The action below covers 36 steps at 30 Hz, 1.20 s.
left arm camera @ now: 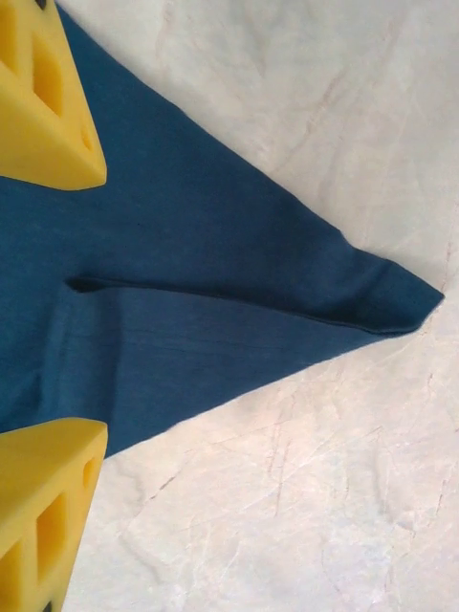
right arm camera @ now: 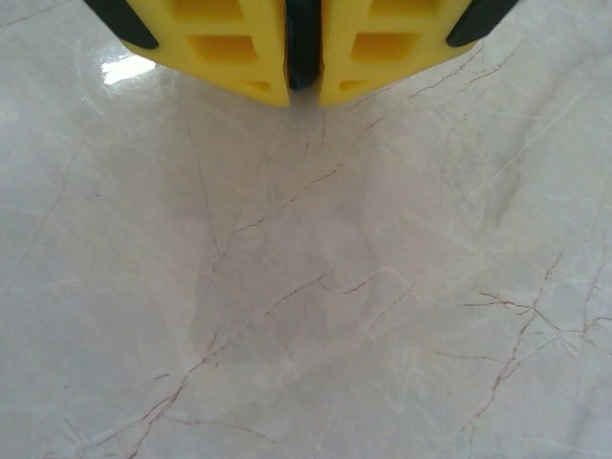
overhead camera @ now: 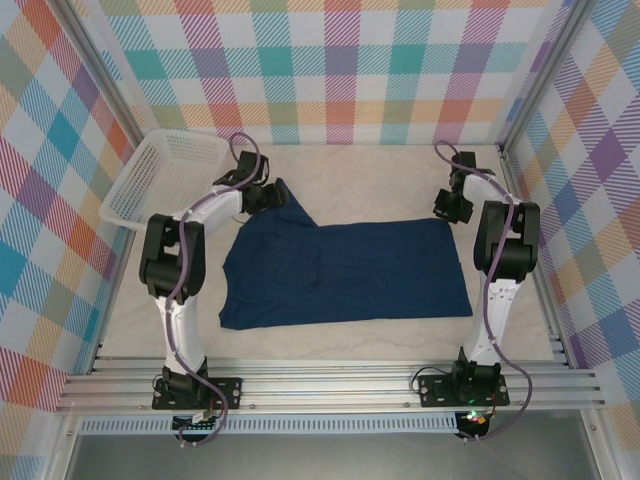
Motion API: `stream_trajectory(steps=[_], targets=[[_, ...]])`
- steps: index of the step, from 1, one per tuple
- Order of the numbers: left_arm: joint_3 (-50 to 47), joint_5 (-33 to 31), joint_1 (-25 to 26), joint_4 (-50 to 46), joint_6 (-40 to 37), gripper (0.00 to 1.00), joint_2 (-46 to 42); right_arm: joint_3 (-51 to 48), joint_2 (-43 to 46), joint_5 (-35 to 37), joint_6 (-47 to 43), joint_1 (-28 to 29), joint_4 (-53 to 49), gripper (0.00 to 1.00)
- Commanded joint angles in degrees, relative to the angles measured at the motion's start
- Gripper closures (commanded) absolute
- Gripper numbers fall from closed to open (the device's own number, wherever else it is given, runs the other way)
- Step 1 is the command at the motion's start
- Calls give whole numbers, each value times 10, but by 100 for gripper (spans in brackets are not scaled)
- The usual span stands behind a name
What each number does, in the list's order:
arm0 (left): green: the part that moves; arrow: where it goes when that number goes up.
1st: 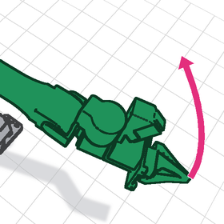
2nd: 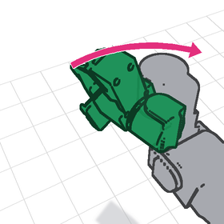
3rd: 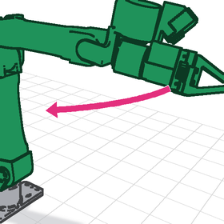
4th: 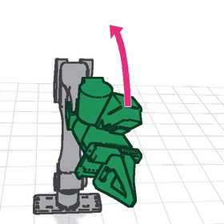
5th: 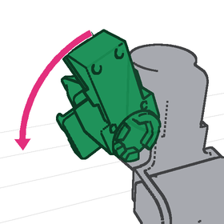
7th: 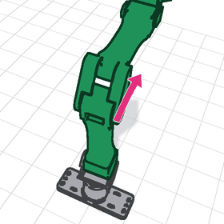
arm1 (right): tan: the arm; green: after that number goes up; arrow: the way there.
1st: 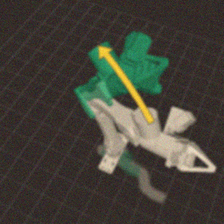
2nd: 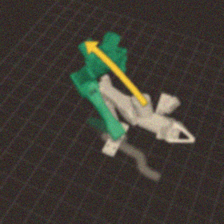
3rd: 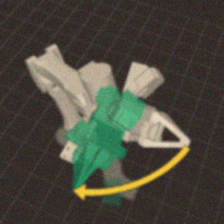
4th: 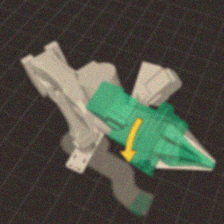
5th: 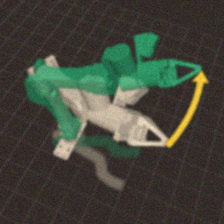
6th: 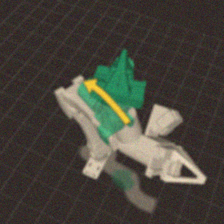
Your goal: Fold the inside-out t-shirt
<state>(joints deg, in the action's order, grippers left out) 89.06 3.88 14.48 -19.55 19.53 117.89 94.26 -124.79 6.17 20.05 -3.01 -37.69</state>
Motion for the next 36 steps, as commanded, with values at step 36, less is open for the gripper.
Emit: stream_trajectory(steps=[36], targets=[[549,-112,-8,-287,-100,37,306,15,-10,-31,-27,3,-4,92]])
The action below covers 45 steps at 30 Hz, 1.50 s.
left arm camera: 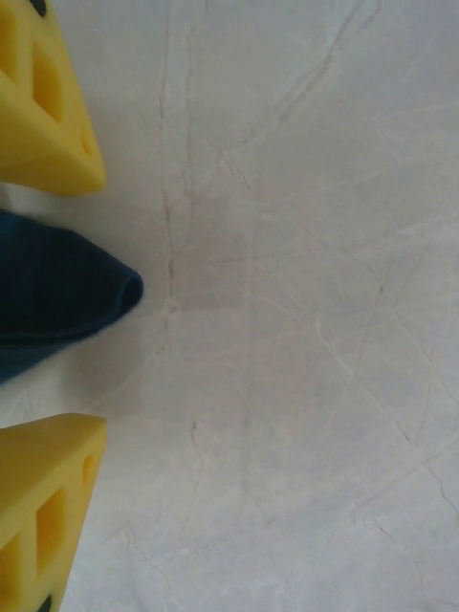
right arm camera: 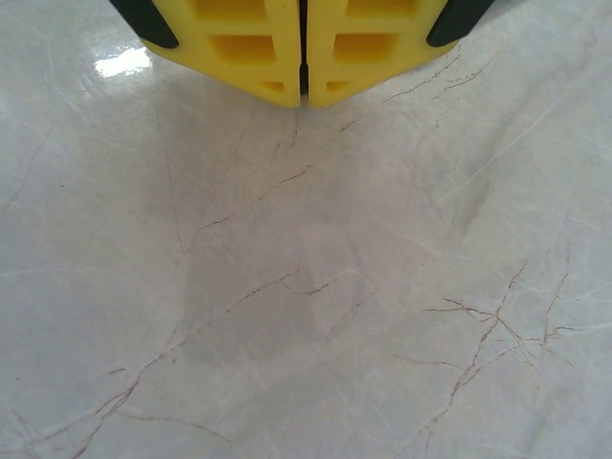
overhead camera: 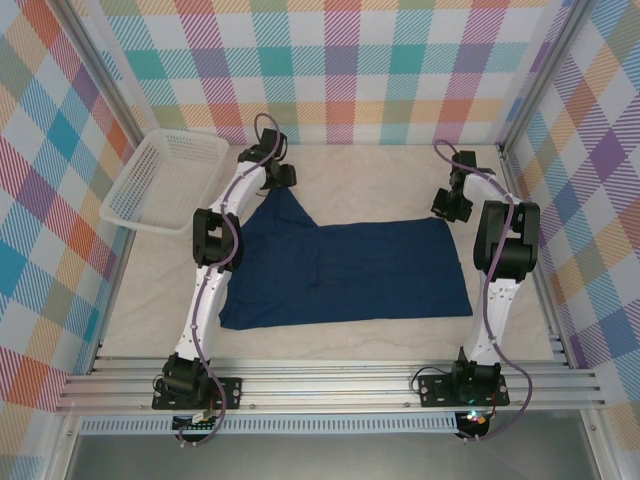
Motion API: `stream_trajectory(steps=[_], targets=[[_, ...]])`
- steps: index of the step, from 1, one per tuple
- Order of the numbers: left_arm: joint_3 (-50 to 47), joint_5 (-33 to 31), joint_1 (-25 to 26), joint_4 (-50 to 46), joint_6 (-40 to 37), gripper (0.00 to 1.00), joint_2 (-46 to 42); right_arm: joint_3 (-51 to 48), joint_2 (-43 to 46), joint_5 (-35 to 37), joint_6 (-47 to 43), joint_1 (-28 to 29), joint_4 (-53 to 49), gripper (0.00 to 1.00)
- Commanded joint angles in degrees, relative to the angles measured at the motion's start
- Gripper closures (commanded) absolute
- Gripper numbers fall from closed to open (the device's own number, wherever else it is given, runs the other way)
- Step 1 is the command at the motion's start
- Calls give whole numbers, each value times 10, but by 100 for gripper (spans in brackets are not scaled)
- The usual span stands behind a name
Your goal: Fold the inside-out t-shirt
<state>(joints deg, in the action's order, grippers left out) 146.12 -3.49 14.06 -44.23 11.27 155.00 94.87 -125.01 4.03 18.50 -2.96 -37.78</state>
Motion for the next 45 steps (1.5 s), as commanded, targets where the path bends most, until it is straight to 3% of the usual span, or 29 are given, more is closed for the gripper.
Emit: stream_trajectory(steps=[1,4,8,13,16,23,33,45], targets=[[-63,-43,-1,-24,-18,37,-94,9,-8,-9,-11,2,-4,92],[-210,-55,9,42,-17,37,-189,8,-8,-9,-12,2,-2,92],[-363,-22,17,93,10,38,-279,8,-8,-12,-13,3,-2,92],[-459,51,25,134,24,41,-312,8,-9,-14,-15,3,-1,92],[-463,89,28,137,29,46,-301,7,-8,-15,-17,2,-1,93],[-449,95,32,126,27,57,-280,2,-7,-17,-19,3,0,93],[-446,94,32,119,25,62,-257,1,-7,-18,-20,3,0,93],[-430,96,32,110,17,84,-258,4,-9,-20,-21,3,0,93]])
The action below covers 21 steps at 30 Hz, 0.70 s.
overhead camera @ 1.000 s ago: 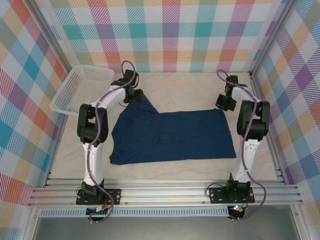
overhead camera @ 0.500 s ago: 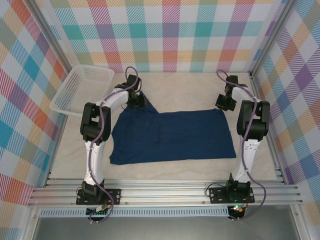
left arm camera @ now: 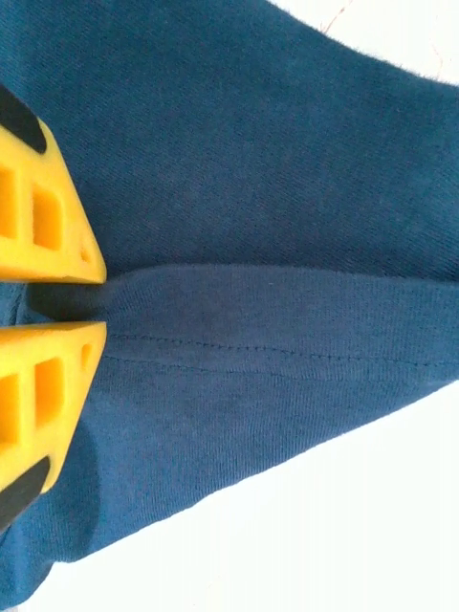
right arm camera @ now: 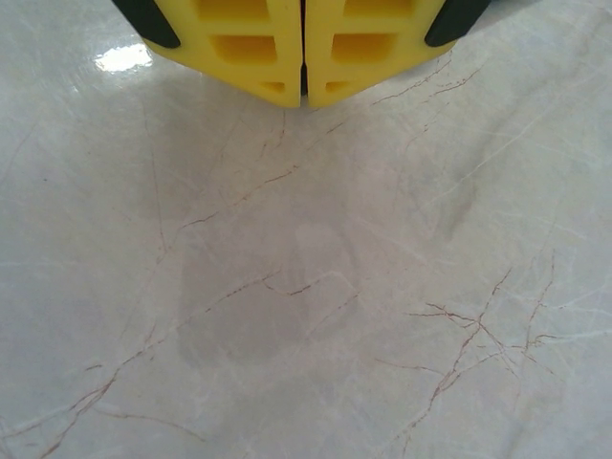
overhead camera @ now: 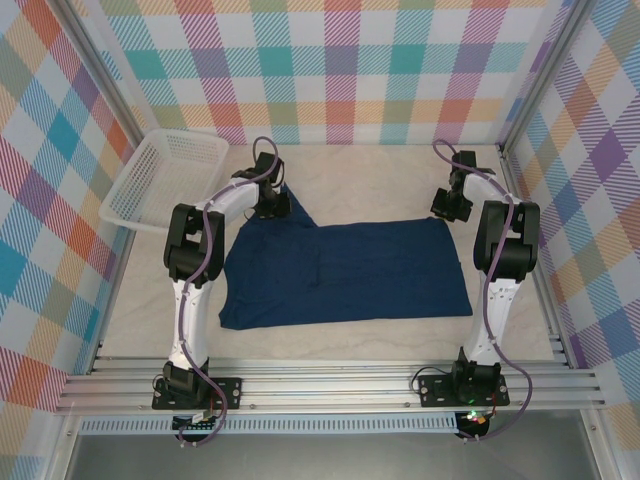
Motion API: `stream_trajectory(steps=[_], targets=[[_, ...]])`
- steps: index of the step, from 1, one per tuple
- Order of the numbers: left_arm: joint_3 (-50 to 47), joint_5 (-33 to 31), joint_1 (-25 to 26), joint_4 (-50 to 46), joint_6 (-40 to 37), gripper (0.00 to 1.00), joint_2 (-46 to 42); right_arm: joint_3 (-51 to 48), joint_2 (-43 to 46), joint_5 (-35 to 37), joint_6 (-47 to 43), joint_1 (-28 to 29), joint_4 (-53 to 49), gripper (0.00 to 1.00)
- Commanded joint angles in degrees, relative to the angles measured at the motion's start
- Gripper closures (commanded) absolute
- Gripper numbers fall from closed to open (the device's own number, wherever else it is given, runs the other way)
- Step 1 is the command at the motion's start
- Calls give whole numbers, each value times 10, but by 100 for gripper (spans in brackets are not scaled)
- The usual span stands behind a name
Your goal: Fold the inside-out t-shirt
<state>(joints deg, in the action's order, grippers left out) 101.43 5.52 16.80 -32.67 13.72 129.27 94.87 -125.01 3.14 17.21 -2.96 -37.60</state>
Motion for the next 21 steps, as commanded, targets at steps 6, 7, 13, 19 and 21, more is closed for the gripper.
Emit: stream_trajectory(steps=[6,7,13,19,21], targets=[[25,9,4,-9,-11,95,-7,6,-10,-12,-8,3,-2,93],[26,10,4,-8,-11,97,-9,7,-11,-11,-8,3,-2,93],[14,24,3,8,-8,100,-32,9,-7,-5,-9,3,-2,94],[-25,32,3,44,11,100,-89,13,12,-10,-9,2,3,96],[-39,37,3,50,17,100,-109,12,18,-13,-11,2,5,96]])
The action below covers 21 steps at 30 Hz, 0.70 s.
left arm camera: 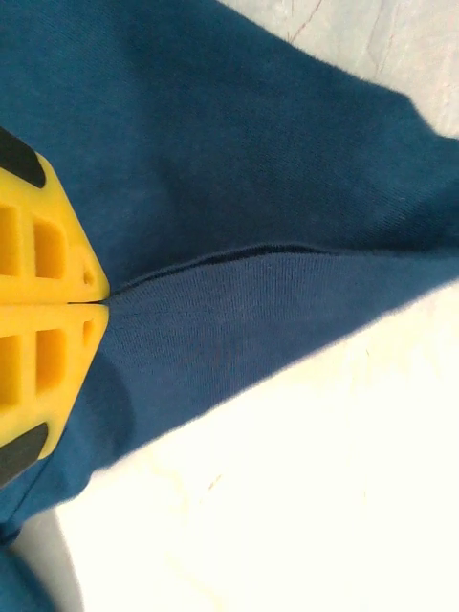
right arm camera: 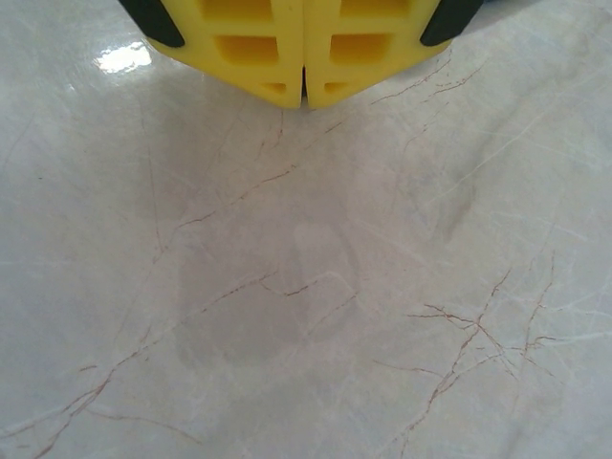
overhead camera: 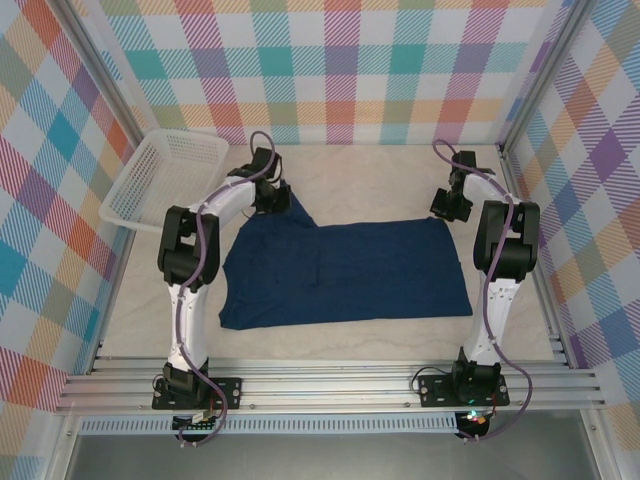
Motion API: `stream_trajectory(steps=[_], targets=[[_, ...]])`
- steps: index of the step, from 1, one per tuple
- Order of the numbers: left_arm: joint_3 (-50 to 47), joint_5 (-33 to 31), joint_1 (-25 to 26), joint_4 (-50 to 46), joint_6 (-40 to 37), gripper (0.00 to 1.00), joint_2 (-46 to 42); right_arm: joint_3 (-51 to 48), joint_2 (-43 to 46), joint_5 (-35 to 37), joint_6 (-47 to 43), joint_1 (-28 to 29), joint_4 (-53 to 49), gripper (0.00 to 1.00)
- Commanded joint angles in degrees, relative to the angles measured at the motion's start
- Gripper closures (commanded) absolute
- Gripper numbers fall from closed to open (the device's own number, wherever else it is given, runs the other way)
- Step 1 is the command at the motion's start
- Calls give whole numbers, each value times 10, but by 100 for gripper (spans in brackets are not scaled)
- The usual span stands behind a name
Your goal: Fold the inside-out t-shirt
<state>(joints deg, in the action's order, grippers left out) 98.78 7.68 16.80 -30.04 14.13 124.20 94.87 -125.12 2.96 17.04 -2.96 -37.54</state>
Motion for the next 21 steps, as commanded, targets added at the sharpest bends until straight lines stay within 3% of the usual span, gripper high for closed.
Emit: stream_trajectory(steps=[1,11,21], targets=[[-20,18,3,26,15,100,-70,12,24,-14,-12,2,4,96],[-143,41,4,62,55,100,-206,-30,109,-51,-12,2,-6,97],[-312,44,16,60,90,100,-392,-174,245,-26,-10,2,5,97]])
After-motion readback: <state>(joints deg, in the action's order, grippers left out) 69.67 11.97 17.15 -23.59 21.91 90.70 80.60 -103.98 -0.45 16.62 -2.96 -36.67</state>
